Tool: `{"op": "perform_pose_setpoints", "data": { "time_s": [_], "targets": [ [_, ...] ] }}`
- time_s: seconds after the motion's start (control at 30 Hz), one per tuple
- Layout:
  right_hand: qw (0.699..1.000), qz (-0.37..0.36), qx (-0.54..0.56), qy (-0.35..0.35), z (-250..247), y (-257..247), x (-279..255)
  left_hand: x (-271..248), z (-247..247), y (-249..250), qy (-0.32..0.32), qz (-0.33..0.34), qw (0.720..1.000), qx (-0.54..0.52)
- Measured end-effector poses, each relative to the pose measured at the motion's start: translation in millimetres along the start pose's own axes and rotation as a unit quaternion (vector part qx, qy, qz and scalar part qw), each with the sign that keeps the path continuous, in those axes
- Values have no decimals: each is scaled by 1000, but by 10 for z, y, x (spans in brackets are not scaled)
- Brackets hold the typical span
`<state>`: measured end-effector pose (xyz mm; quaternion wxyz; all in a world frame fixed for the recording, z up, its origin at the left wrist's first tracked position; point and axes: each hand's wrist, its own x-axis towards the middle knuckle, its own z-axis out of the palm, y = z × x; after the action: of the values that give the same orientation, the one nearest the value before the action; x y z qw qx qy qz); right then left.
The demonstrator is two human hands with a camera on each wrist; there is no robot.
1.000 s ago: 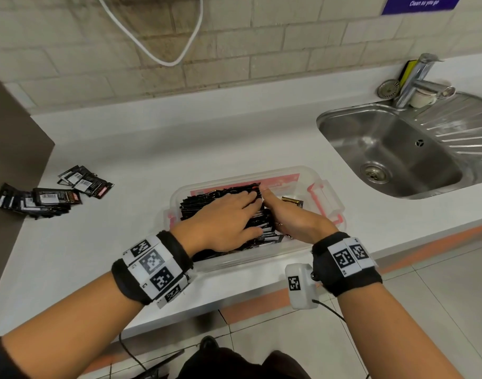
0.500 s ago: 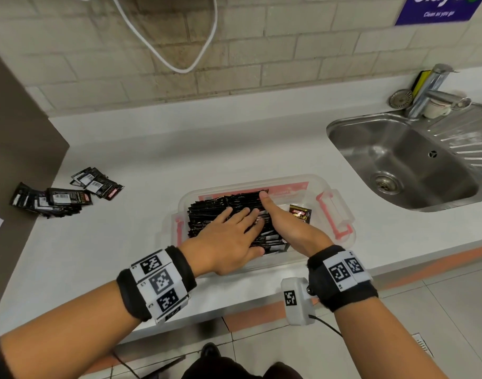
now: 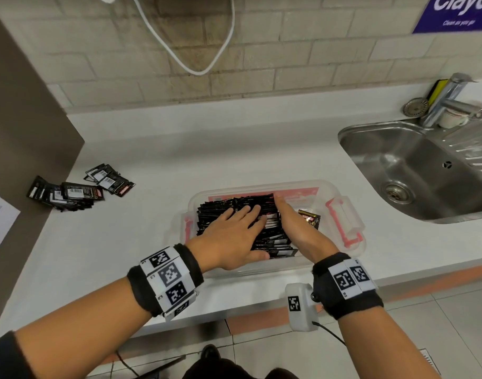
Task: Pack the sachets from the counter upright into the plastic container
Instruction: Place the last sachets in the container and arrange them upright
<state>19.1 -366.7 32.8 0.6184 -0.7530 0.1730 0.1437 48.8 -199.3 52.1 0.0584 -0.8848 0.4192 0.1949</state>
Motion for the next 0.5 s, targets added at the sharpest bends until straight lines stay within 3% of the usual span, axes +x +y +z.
{"op": "perform_pose_setpoints", "data": {
  "time_s": [0.23, 0.37, 0.5],
  "targets": [
    [999, -7, 35, -25, -25, 21, 43, -14, 56, -47, 15, 8, 999, -36],
    [998, -21, 4, 63, -49, -129, -13, -130, -54, -196, 58, 10, 990, -127],
    [981, -63, -36, 177, 90, -402, -80, -313, -273, -568, 151, -48, 961, -226]
  ]
}}
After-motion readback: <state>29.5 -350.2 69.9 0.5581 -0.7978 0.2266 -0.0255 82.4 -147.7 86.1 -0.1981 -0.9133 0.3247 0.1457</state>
